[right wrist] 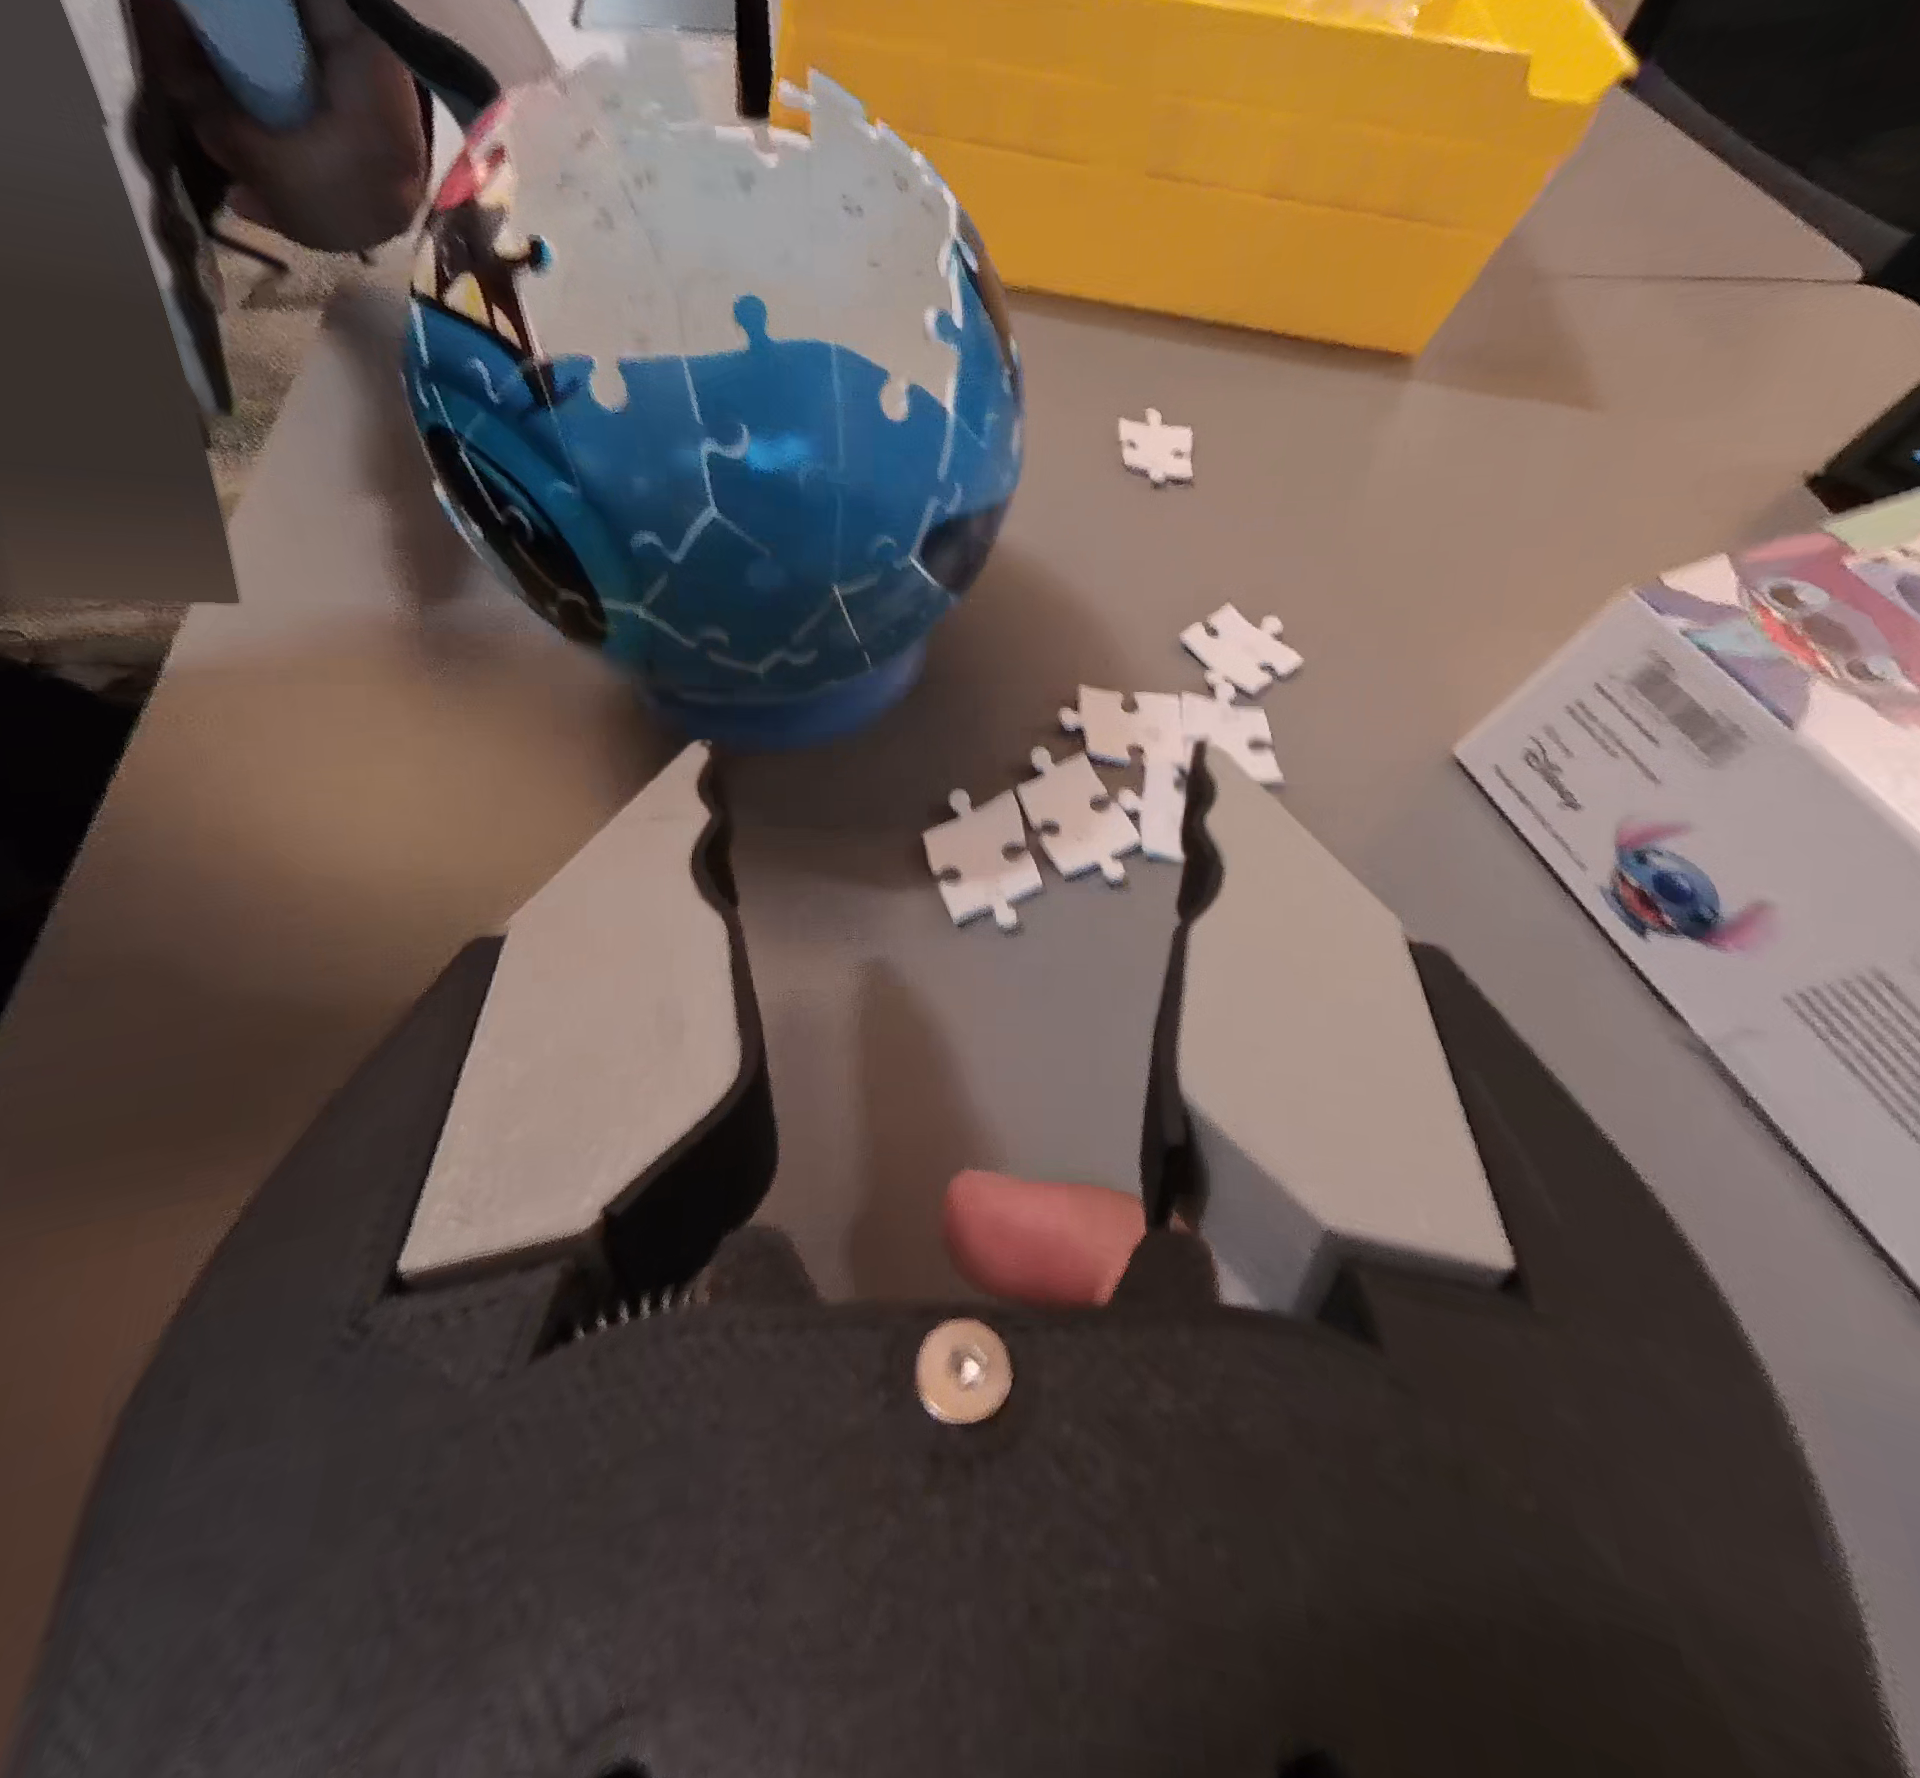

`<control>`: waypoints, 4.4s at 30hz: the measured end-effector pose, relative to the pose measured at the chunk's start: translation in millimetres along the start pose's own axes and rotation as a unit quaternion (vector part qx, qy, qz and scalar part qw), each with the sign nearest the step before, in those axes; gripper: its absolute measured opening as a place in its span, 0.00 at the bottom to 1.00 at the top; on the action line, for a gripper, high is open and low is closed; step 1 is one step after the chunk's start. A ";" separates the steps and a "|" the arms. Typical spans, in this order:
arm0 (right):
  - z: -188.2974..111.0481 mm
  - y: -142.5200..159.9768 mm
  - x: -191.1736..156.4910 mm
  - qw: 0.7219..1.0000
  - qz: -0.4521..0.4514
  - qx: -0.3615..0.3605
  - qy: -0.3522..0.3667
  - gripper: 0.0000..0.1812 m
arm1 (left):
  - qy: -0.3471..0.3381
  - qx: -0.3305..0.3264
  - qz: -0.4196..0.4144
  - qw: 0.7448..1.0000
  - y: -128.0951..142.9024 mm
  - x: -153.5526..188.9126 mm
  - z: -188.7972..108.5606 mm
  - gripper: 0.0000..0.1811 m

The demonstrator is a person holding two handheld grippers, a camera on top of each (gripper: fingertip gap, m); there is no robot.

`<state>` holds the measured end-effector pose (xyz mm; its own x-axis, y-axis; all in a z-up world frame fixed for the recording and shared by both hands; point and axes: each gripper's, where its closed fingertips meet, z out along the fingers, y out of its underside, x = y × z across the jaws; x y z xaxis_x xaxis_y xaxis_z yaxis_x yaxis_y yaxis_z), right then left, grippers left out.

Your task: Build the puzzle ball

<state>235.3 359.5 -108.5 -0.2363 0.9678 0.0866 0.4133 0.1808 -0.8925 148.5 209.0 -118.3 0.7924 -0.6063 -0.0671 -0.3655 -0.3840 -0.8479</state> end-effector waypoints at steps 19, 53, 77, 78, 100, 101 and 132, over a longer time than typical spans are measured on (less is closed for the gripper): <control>20.5 57.5 8.2 0.989 0.039 -0.141 0.018 0.25 | -0.077 -0.061 -0.045 0.994 46.4 -37.5 0.1 0.59; -47.6 -73.9 5.8 0.977 -0.054 0.141 0.153 0.14 | -0.063 0.080 -0.079 0.992 -171.8 -47.3 7.0 0.23; -52.7 -85.4 -0.6 0.961 -0.110 0.154 0.199 0.14 | 0.004 -0.017 -0.078 0.997 -178.4 -51.2 87.1 0.30; -53.4 -85.6 -0.1 0.961 -0.109 0.155 0.201 0.14 | 0.004 -0.014 -0.080 0.997 -178.0 -52.6 84.8 0.30; -61.3 -91.6 -1.6 0.954 -0.120 0.161 0.224 0.14 | 0.099 -0.004 -0.100 0.990 -190.1 -25.8 86.1 0.25; -61.2 -91.9 -2.4 0.953 -0.124 0.160 0.227 0.14 | 0.099 -0.006 -0.098 0.990 -190.1 -25.6 87.4 0.25; -42.3 -79.1 -13.1 0.983 -0.015 0.160 0.084 0.00 | 0.072 -0.051 0.158 0.983 -176.2 -4.5 91.1 0.00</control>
<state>242.9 339.9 -20.4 -0.0849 0.9828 0.1637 0.1041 0.1721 -0.9796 253.9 342.9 -16.5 0.5568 -0.7957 -0.2383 -0.6361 -0.2240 -0.7384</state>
